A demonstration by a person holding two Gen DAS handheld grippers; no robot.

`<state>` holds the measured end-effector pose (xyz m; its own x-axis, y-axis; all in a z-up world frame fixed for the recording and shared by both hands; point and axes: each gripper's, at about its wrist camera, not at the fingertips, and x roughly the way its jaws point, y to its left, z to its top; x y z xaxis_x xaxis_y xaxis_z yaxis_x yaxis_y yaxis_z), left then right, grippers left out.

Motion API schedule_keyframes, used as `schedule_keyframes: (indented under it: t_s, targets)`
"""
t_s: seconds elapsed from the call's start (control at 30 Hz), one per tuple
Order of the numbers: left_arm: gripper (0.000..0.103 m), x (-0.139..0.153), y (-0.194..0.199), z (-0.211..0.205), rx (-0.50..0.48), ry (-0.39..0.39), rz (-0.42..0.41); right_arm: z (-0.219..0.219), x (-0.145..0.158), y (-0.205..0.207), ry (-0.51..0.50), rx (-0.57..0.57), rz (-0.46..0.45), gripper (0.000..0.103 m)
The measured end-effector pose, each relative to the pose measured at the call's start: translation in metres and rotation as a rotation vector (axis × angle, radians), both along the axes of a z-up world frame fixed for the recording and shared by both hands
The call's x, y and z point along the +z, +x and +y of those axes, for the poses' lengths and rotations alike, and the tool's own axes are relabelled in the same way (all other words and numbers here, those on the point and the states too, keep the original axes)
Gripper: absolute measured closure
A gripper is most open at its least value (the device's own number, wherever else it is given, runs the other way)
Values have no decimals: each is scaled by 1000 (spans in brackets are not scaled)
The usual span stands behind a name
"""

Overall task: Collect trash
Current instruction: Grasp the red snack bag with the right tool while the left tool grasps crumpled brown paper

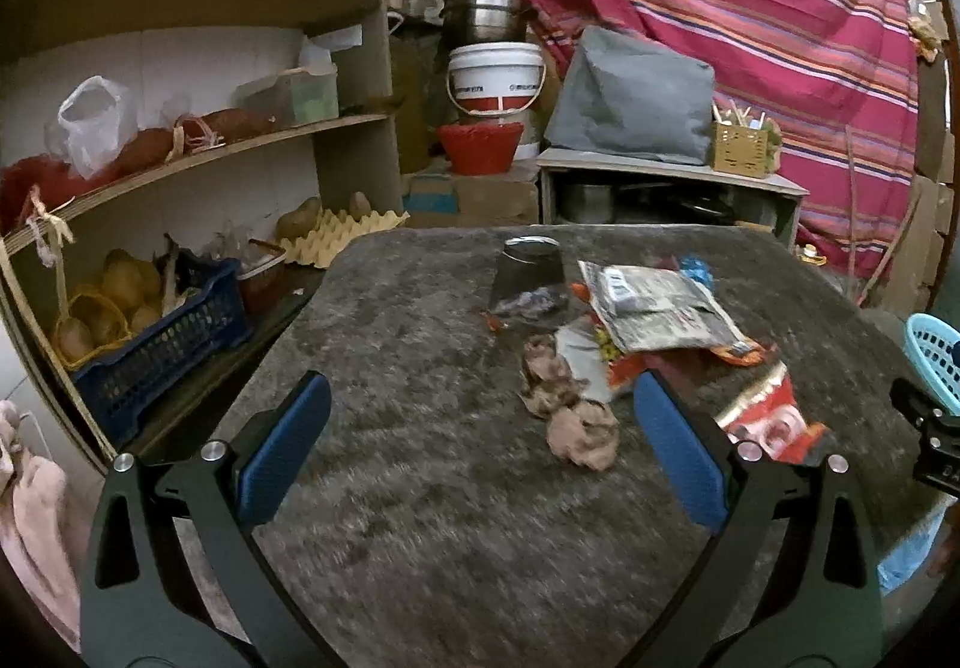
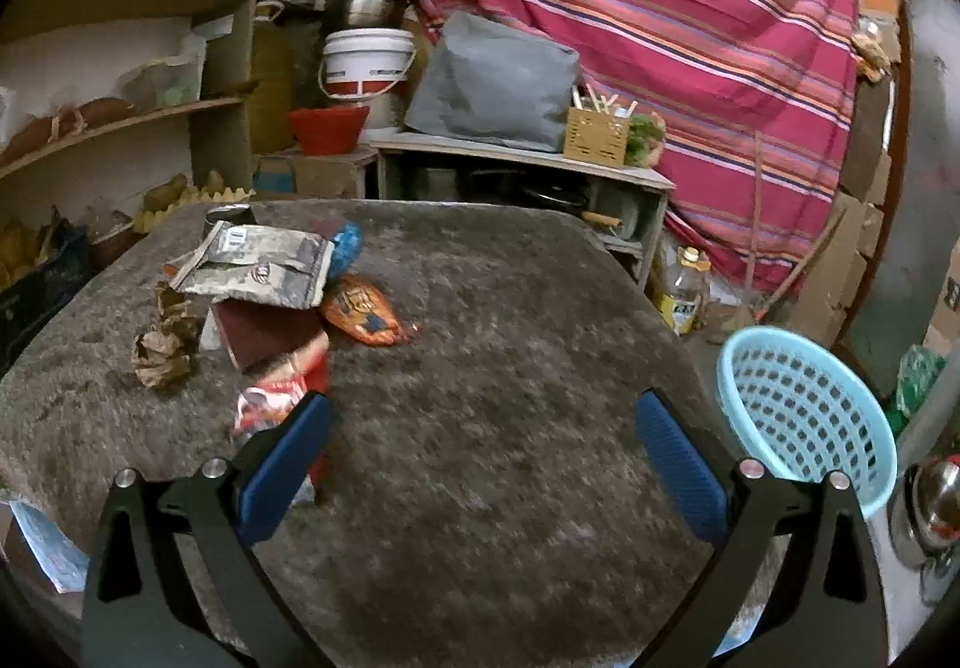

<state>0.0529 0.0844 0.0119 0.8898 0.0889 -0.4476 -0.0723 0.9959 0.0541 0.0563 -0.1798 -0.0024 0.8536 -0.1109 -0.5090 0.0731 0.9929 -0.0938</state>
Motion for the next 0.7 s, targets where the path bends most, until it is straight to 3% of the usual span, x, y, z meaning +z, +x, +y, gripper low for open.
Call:
schedule_keyframes:
  t_s: [0.27,0.43,0.7]
  targets:
    - [5,-1,50,-1,1,51,22,20,-7,54,49,80,112,4]
    - [5,-27,72,6,-14,-4,114,32,-29,77,48,110,172,4]
    - [5,-43,79,12,-14,-18,160,42,-56,82,110,185,255,8]
